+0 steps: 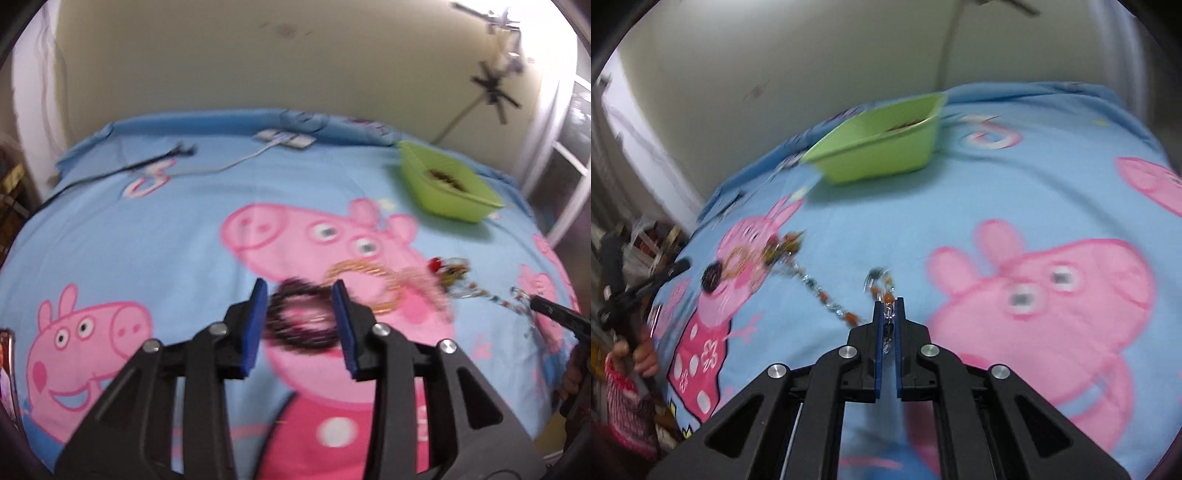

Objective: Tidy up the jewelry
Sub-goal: 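Grasp the end of a beaded chain with the right gripper, then lift the beaded chain with the right gripper and lower it into the green tray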

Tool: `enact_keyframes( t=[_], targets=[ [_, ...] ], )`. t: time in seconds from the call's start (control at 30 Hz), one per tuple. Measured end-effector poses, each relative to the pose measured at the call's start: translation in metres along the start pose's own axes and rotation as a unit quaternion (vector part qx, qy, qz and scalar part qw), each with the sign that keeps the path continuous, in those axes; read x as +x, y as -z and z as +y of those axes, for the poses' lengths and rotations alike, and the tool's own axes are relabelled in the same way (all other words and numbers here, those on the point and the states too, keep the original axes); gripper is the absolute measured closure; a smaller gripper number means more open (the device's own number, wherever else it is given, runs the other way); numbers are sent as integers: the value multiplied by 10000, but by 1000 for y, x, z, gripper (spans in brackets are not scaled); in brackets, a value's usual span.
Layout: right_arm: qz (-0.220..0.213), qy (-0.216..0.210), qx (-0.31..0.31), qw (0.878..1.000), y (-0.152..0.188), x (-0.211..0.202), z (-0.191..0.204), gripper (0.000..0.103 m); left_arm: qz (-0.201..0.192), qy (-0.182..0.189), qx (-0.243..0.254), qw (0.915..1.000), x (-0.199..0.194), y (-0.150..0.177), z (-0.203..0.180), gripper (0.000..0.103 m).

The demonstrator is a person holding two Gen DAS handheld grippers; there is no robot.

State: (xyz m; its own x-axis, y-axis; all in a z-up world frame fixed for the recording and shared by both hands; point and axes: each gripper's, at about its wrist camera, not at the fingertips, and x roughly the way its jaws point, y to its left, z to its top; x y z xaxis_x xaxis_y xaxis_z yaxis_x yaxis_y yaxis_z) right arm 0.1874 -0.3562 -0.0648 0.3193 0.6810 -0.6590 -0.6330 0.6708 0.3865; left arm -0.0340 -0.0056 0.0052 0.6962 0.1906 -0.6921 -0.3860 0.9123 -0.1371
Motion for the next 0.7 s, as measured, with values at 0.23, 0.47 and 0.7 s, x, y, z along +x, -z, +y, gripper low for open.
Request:
enact_keyframes(
  t=[0.23,0.47,0.7],
  targets=[
    [-795,46,469,9957,-1,-53,-35,61,-93,789,1089,9909,4,-3,-97,48],
    [-327,283,-508,9978,5,-37,-11,61,90,1061,2420,9644,48,11,-190,48],
    [127,550,-1050,9929,8,-2,5,61,614,938,2854,9518,97,14,-221,30]
  ],
)
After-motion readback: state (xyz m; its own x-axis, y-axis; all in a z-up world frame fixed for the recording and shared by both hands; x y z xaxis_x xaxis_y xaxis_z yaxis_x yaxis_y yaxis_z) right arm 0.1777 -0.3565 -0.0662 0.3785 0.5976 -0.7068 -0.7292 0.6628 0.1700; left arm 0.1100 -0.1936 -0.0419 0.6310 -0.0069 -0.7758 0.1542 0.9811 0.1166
